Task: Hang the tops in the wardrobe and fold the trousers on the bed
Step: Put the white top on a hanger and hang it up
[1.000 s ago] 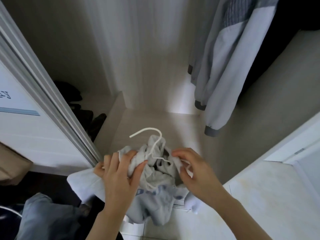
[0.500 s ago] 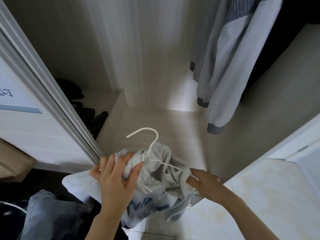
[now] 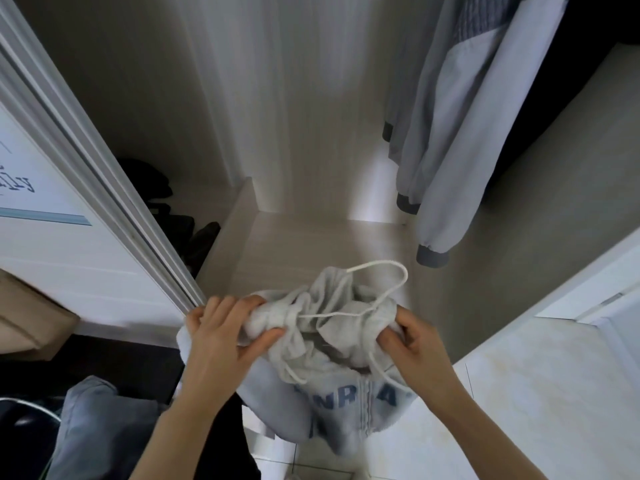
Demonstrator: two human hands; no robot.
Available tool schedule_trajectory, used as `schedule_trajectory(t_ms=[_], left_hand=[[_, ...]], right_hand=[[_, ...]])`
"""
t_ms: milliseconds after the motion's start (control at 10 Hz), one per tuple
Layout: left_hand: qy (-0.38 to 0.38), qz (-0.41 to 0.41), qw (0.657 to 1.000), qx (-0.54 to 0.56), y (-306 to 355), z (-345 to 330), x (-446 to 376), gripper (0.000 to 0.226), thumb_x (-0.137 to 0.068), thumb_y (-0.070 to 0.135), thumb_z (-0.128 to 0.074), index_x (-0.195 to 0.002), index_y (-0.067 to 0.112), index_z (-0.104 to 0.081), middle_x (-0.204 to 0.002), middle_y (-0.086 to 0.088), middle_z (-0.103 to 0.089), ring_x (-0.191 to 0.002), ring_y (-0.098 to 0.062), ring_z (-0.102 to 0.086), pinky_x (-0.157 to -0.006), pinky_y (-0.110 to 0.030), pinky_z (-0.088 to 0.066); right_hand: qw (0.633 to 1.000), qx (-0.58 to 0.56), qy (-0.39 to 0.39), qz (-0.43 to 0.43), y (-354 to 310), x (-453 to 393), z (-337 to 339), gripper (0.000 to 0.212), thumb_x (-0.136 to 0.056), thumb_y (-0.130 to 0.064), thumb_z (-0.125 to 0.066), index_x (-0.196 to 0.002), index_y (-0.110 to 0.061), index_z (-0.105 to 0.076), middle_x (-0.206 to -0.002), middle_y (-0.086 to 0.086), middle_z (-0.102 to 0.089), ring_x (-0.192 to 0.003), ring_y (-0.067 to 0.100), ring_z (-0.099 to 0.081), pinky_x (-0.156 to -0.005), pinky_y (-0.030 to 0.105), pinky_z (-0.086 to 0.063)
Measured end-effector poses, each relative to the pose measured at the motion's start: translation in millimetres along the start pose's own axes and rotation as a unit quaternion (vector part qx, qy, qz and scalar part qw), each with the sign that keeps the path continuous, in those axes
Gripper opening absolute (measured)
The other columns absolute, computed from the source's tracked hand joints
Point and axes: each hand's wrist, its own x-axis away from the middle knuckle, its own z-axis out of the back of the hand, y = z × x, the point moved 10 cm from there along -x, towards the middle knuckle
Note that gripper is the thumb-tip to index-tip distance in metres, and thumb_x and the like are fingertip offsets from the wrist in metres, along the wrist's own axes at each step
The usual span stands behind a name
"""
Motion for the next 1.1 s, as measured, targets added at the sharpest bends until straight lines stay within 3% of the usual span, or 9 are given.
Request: schedule_trajectory(t_ms=[200, 300, 400, 500, 600, 700, 900, 1000, 1100], left_hand=[[-0.066, 0.02, 0.997, -0.038, 10.3, -14.2, 8.5, 0.05, -0.086, 0.06, -0.049, -0.12, 0.025, -0.06, -0.129, -0.005, -0.047, -0.116, -0.026, -0.046, -0.102, -0.06, -0.036], [-0.039, -0.076, 0.995, -0.045, 40.9, -22.1, 5.7, 0.041, -0.093, 0.058, -0.048, -0.105, 0.025, -0.067, -0.104, 0.006, -0.062, -0.093, -0.024, -0.055, -0.084, -0.046, -0.043], [0.046, -0.061, 0.997, -0.008, 37.9, -10.2, 3.7, 0.036, -0.098, 0.049, -0.043, -0.087, 0.023, -0.066, -0.087, 0.01, -0.063, -0.082, -0.02, -0.052, -0.071, -0.04, -0.037], [0.099, -0.008, 0.995, 0.015, 26.5, 6.4, 5.3, 0.03, -0.099, 0.051, -0.038, -0.089, 0.028, -0.055, -0.082, 0.009, -0.058, -0.081, -0.017, -0.044, -0.071, -0.034, -0.032], [0.102, -0.012, 0.995, 0.01, 32.9, 6.7, 4.1, 0.027, -0.101, 0.05, -0.036, -0.091, 0.029, -0.051, -0.081, 0.01, -0.056, -0.081, -0.015, -0.042, -0.071, -0.034, -0.031], [0.106, -0.019, 0.994, 0.004, 36.7, 4.4, 4.6, 0.027, -0.101, 0.049, -0.037, -0.092, 0.029, -0.052, -0.081, 0.008, -0.059, -0.08, -0.016, -0.043, -0.071, -0.034, -0.031], [0.073, -0.071, 0.995, 0.008, 39.7, -0.1, 10.1, 0.032, -0.1, 0.045, -0.042, -0.092, 0.023, -0.063, -0.091, 0.007, -0.064, -0.085, -0.018, -0.049, -0.073, -0.036, -0.037], [0.043, -0.097, 0.994, 0.011, 35.3, -4.6, 13.5, 0.027, -0.101, 0.042, -0.042, -0.099, 0.022, -0.06, -0.096, 0.004, -0.064, -0.088, -0.019, -0.052, -0.075, -0.039, -0.043], [0.014, -0.061, 0.998, 0.023, 13.0, -6.8, 15.0, 0.026, -0.099, 0.04, -0.045, -0.104, 0.018, -0.059, -0.102, 0.004, -0.06, -0.09, -0.02, -0.054, -0.076, -0.042, -0.049]], right_hand=[[1.0, -0.013, -0.005, 0.011, 3.9, 9.3, -6.6, 0.024, -0.078, -0.012, -0.055, -0.071, 0.01, -0.05, -0.062, 0.022, -0.041, -0.055, 0.006, -0.034, -0.052, 0.021, -0.03], [0.999, 0.015, -0.009, 0.03, -2.5, 10.6, -5.7, 0.016, -0.079, -0.015, -0.057, -0.071, -0.001, -0.055, -0.059, 0.011, -0.047, -0.053, 0.003, -0.039, -0.052, 0.016, -0.034], [0.979, 0.173, 0.036, 0.099, -14.1, 5.4, 15.8, 0.022, -0.084, -0.028, -0.053, -0.066, -0.024, -0.041, -0.057, -0.003, -0.042, -0.052, 0.006, -0.039, -0.052, 0.015, -0.035], [0.914, 0.377, 0.076, 0.126, -11.1, 4.4, 43.3, 0.017, -0.087, -0.026, -0.048, -0.072, -0.02, -0.053, -0.061, -0.003, -0.054, -0.047, 0.017, -0.05, -0.047, 0.03, -0.046], [0.908, 0.41, 0.08, 0.044, -2.9, 12.8, 41.2, 0.037, -0.078, -0.002, -0.062, -0.115, -0.007, -0.057, -0.097, 0.013, -0.066, -0.073, 0.033, -0.065, -0.062, 0.041, -0.057], [0.904, 0.408, 0.022, 0.125, -18.6, 25.8, -3.2, 0.063, -0.07, -0.002, -0.068, -0.129, -0.009, -0.048, -0.123, 0.011, -0.058, -0.105, 0.028, -0.059, -0.087, 0.043, -0.054], [0.917, 0.363, -0.028, 0.165, 5.3, 21.1, -1.5, 0.043, -0.081, -0.01, -0.071, -0.115, -0.027, -0.05, -0.11, -0.007, -0.054, -0.094, 0.009, -0.052, -0.079, 0.015, -0.044], [0.935, 0.318, -0.03, 0.157, 6.0, 16.2, 2.5, 0.042, -0.086, -0.074, -0.035, -0.103, -0.042, -0.058, -0.109, -0.03, -0.046, -0.1, -0.014, -0.044, -0.083, 0.003, -0.037], [0.944, 0.276, 0.005, 0.18, 2.6, 11.2, 10.4, 0.044, -0.095, -0.061, -0.027, -0.103, -0.032, -0.059, -0.108, -0.028, -0.048, -0.094, -0.007, -0.045, -0.083, 0.002, -0.036]])
